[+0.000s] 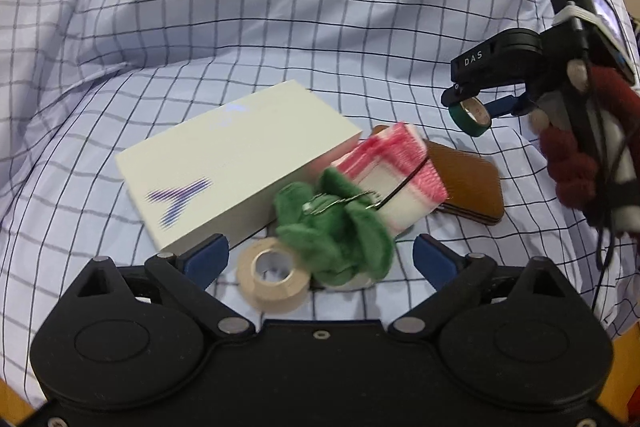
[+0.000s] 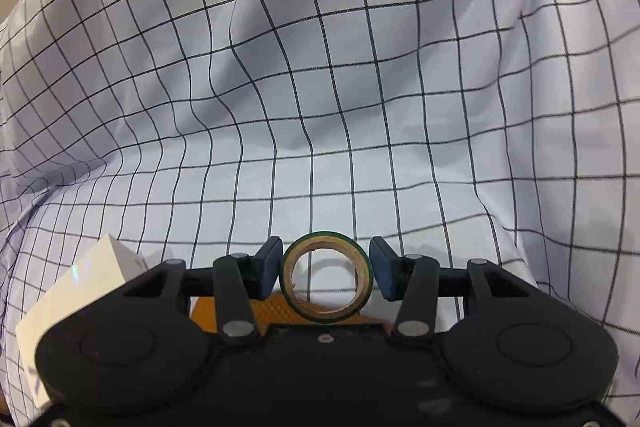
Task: Organize soft objects
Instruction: 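Grasp the green plush toy with the left tool while the right tool holds the tape ring, then carry the plush toy and tape ring with both tools over the basket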
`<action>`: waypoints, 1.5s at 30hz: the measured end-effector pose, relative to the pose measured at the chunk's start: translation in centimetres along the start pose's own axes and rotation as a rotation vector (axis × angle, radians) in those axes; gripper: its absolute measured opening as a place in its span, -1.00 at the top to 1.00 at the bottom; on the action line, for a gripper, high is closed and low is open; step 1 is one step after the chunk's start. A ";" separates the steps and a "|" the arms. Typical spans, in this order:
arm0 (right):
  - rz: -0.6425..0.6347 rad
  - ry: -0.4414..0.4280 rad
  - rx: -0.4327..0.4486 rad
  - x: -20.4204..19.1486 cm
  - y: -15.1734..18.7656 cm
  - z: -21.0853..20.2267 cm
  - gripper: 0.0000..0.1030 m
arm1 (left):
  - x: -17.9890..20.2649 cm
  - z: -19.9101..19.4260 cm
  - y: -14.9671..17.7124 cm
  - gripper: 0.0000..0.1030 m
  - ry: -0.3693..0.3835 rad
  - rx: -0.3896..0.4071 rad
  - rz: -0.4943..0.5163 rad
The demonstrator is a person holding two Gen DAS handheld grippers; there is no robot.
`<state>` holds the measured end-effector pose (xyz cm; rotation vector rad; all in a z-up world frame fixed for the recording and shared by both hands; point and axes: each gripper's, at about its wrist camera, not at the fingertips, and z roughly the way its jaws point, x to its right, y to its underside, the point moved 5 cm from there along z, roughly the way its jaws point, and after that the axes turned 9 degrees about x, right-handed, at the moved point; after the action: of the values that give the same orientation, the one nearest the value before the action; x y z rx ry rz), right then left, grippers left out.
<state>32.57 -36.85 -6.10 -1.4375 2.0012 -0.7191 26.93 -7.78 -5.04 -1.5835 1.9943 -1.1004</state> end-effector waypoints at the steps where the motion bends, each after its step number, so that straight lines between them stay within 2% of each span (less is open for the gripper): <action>1: -0.004 -0.001 0.001 0.3 0.3 -0.7 0.08 | 0.5 0.3 -0.2 -0.85 0.004 0.001 0.012; 4: -0.013 -0.002 -0.001 0.4 0.9 -0.6 0.08 | 1.9 1.0 -0.7 -0.85 0.006 0.005 0.059; 10: 0.004 -0.015 -0.017 0.0 0.8 0.2 0.08 | 3.2 3.1 -1.0 -0.79 0.007 -0.039 0.106; 13: 0.021 -0.013 -0.019 0.6 1.0 0.3 0.08 | 3.5 3.8 -0.8 -0.58 -0.004 -0.050 0.133; 16: 0.033 -0.012 -0.020 0.2 1.0 1.2 0.08 | 3.5 4.2 -0.7 -0.18 -0.022 -0.046 0.157; 18: 0.035 -0.012 -0.021 0.1 0.9 1.3 0.08 | 3.2 4.5 -0.8 -0.09 -0.024 -0.043 0.156; 20: 0.037 -0.012 -0.019 -0.2 1.0 1.6 0.08 | 2.6 4.4 -1.2 0.00 -0.006 -0.038 0.102; 24: 0.038 -0.017 -0.016 -0.4 1.1 1.1 0.08 | 1.9 3.6 -1.6 0.01 0.021 -0.019 0.040; 34: 0.034 -0.029 0.009 -1.0 1.4 -1.1 0.08 | 2.5 -0.1 -3.6 0.01 0.069 0.072 0.014; 40: 0.017 -0.043 0.021 -1.9 2.6 -3.7 0.08 | 2.1 -2.9 -3.5 0.00 0.096 0.096 -0.010; 41: 0.013 -0.047 0.024 -2.0 2.8 -4.3 0.08 | 1.9 -3.6 -3.3 0.00 0.083 0.078 -0.002; 45: 0.010 -0.072 0.036 -2.9 4.4 -7.0 0.08 | 1.7 -6.0 -2.7 0.00 0.087 0.092 0.001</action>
<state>25.49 -32.22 -3.98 -1.4116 1.9300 -0.6865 24.05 -7.47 1.07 -1.5123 1.9689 -1.2621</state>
